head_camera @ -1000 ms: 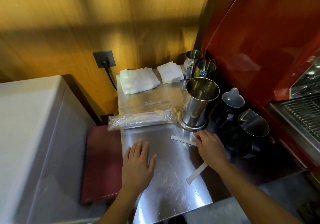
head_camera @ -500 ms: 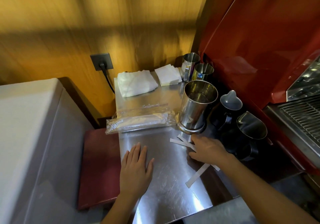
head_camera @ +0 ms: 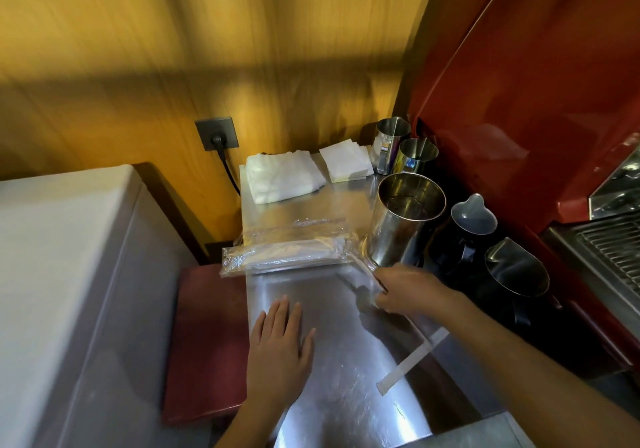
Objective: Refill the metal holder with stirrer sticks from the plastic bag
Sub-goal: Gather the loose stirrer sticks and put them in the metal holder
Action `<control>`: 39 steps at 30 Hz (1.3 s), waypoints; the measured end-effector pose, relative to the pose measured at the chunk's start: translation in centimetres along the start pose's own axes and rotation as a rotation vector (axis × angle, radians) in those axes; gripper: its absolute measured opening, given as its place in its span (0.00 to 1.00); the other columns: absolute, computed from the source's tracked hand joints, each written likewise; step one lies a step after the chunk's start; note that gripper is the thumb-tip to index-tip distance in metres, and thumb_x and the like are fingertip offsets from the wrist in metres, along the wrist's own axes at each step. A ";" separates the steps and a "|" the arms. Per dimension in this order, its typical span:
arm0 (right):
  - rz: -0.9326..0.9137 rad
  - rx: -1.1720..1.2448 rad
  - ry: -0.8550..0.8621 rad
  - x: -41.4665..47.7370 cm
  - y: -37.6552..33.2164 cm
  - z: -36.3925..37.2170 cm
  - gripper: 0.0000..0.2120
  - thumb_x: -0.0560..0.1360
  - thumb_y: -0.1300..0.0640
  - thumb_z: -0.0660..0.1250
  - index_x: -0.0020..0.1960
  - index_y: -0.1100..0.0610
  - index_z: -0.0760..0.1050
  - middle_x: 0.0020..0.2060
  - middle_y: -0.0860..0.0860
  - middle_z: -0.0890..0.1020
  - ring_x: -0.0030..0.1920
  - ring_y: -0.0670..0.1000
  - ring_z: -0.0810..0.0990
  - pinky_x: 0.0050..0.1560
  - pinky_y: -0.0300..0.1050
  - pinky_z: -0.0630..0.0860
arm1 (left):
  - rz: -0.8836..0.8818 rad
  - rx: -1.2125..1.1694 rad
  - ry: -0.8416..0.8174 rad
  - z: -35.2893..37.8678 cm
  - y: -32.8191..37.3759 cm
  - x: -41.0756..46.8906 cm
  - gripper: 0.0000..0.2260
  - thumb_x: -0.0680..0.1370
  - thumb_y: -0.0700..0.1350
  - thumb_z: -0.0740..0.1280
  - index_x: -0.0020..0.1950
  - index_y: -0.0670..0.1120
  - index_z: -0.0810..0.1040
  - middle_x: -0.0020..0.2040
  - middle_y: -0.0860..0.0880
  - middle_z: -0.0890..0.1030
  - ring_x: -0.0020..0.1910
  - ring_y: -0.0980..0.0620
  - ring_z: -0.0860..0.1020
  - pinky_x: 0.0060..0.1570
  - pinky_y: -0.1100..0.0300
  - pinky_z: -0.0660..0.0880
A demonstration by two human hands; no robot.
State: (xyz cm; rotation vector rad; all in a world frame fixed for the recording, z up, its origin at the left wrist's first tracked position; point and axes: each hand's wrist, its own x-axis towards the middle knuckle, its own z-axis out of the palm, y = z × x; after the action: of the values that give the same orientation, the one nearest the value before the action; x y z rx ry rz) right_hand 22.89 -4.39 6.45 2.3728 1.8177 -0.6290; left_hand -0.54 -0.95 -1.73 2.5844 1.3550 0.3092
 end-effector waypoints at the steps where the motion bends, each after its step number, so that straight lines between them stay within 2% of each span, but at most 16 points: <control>1: -0.030 0.060 0.039 -0.2 -0.4 -1.3 0.07 0.71 0.52 0.61 0.37 0.53 0.65 0.36 0.51 0.73 0.34 0.51 0.73 0.31 0.44 0.66 | -0.002 -0.004 -0.005 0.0 0.0 0.0 0.23 0.75 0.55 0.56 0.61 0.43 0.77 0.61 0.42 0.79 0.62 0.43 0.76 0.66 0.50 0.61; 4: -0.130 0.228 0.191 -1.1 -1.6 -5.6 0.05 0.71 0.54 0.61 0.41 0.55 0.71 0.33 0.53 0.78 0.32 0.52 0.77 0.31 0.49 0.74 | -0.006 0.006 -0.015 -0.2 0.0 0.0 0.22 0.75 0.54 0.56 0.60 0.43 0.78 0.60 0.42 0.80 0.61 0.43 0.77 0.64 0.51 0.60; 5: -0.164 0.279 0.261 -1.6 -2.0 -7.1 0.06 0.71 0.55 0.61 0.44 0.57 0.72 0.32 0.53 0.79 0.30 0.50 0.78 0.30 0.45 0.74 | -0.005 0.010 -0.014 -0.2 0.1 0.0 0.22 0.74 0.54 0.56 0.60 0.43 0.78 0.60 0.42 0.80 0.61 0.43 0.77 0.64 0.51 0.60; 7: -0.210 0.367 0.414 -2.3 -2.3 -9.5 0.06 0.73 0.57 0.62 0.48 0.57 0.72 0.30 0.50 0.78 0.25 0.44 0.75 0.23 0.35 0.68 | -0.005 0.018 -0.010 -0.3 0.2 0.0 0.22 0.74 0.54 0.56 0.59 0.43 0.79 0.59 0.42 0.81 0.60 0.44 0.78 0.64 0.51 0.62; 12: -0.238 0.506 0.903 -3.4 -2.2 -13.2 0.04 0.76 0.60 0.62 0.48 0.61 0.71 0.27 0.51 0.74 0.22 0.42 0.72 0.22 0.30 0.64 | -0.009 0.022 -0.022 -0.3 0.2 0.1 0.22 0.74 0.55 0.56 0.59 0.44 0.79 0.60 0.43 0.81 0.61 0.45 0.77 0.64 0.49 0.66; 14: -0.185 0.489 1.073 -3.1 -1.6 -13.3 0.07 0.76 0.59 0.61 0.50 0.63 0.71 0.32 0.56 0.78 0.26 0.45 0.74 0.28 0.39 0.71 | -0.012 0.014 -0.022 -0.2 0.1 0.1 0.23 0.76 0.56 0.54 0.59 0.43 0.79 0.60 0.43 0.80 0.62 0.44 0.77 0.65 0.50 0.63; 16: -0.099 0.373 1.170 -2.4 -1.1 -12.7 0.09 0.76 0.59 0.61 0.50 0.66 0.71 0.33 0.61 0.79 0.27 0.56 0.74 0.30 0.47 0.70 | -0.027 -0.006 -0.046 -0.4 0.1 0.1 0.27 0.79 0.58 0.47 0.59 0.43 0.78 0.60 0.42 0.80 0.62 0.44 0.77 0.65 0.52 0.59; 18: -0.002 0.275 1.091 -1.3 -0.6 -11.9 0.09 0.75 0.58 0.62 0.50 0.64 0.71 0.34 0.62 0.80 0.31 0.61 0.77 0.33 0.48 0.69 | -0.038 -0.023 -0.063 -0.6 0.1 0.1 0.31 0.79 0.59 0.42 0.60 0.43 0.78 0.61 0.42 0.80 0.62 0.44 0.77 0.65 0.52 0.59; 20: 0.100 0.192 0.888 -0.2 0.1 -11.1 0.09 0.75 0.56 0.61 0.52 0.61 0.71 0.38 0.60 0.81 0.38 0.63 0.79 0.36 0.48 0.67 | -0.042 -0.032 -0.068 -0.6 0.1 0.2 0.32 0.79 0.59 0.41 0.60 0.43 0.78 0.61 0.42 0.80 0.62 0.44 0.76 0.65 0.52 0.59; 24: 0.230 0.111 0.438 1.1 1.0 -11.0 0.05 0.74 0.53 0.61 0.47 0.54 0.71 0.40 0.53 0.77 0.42 0.59 0.76 0.38 0.47 0.66 | -0.050 -0.042 -0.095 -0.7 0.0 0.2 0.32 0.79 0.60 0.41 0.60 0.44 0.78 0.61 0.43 0.80 0.63 0.45 0.76 0.65 0.52 0.59; 26: 0.256 0.094 0.332 1.3 1.1 -11.3 0.05 0.74 0.52 0.61 0.45 0.53 0.70 0.42 0.52 0.76 0.42 0.56 0.74 0.39 0.47 0.67 | -0.048 -0.047 -0.091 -0.7 -0.1 0.1 0.32 0.79 0.59 0.41 0.60 0.44 0.78 0.61 0.43 0.80 0.62 0.45 0.76 0.65 0.52 0.59; 28: 0.243 0.101 0.378 1.0 1.0 -11.7 0.06 0.75 0.51 0.62 0.47 0.54 0.71 0.43 0.53 0.76 0.41 0.56 0.73 0.39 0.47 0.67 | -0.038 -0.047 -0.074 -0.6 -0.1 0.1 0.30 0.79 0.59 0.43 0.60 0.44 0.78 0.61 0.43 0.80 0.62 0.45 0.77 0.65 0.52 0.59; 30: 0.175 0.135 0.530 0.1 0.6 -11.7 0.08 0.75 0.51 0.62 0.50 0.55 0.72 0.42 0.53 0.79 0.40 0.56 0.74 0.38 0.47 0.67 | -0.014 -0.036 -0.036 -0.3 -0.1 0.1 0.24 0.78 0.56 0.51 0.60 0.44 0.78 0.61 0.43 0.80 0.62 0.45 0.77 0.65 0.50 0.62; 34: -0.114 0.277 0.737 -2.8 -1.0 -9.7 0.06 0.75 0.55 0.63 0.49 0.56 0.74 0.37 0.51 0.80 0.39 0.55 0.77 0.39 0.48 0.72 | 0.006 -0.017 -0.017 -0.4 0.0 0.3 0.22 0.74 0.54 0.55 0.59 0.43 0.78 0.60 0.42 0.80 0.62 0.44 0.77 0.62 0.44 0.71; 36: -0.183 0.267 0.660 -3.9 -1.4 -7.6 0.04 0.74 0.55 0.63 0.47 0.56 0.74 0.35 0.49 0.77 0.37 0.54 0.77 0.38 0.46 0.70 | 0.015 -0.012 -0.004 -0.4 0.1 0.4 0.22 0.75 0.54 0.56 0.59 0.42 0.78 0.60 0.41 0.80 0.61 0.43 0.77 0.61 0.44 0.72; 39: -0.165 0.203 0.397 -4.7 -1.0 -4.0 0.06 0.74 0.55 0.63 0.48 0.56 0.74 0.38 0.51 0.79 0.41 0.56 0.77 0.41 0.47 0.72 | 0.014 -0.003 0.009 -0.4 0.1 0.3 0.22 0.75 0.53 0.56 0.59 0.41 0.78 0.61 0.40 0.79 0.62 0.42 0.76 0.61 0.45 0.72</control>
State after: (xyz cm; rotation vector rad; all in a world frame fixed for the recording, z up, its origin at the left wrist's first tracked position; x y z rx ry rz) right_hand 22.05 -7.14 12.06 2.6512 2.2231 -0.3912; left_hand -0.40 -0.69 -1.28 2.5947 1.3387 0.3256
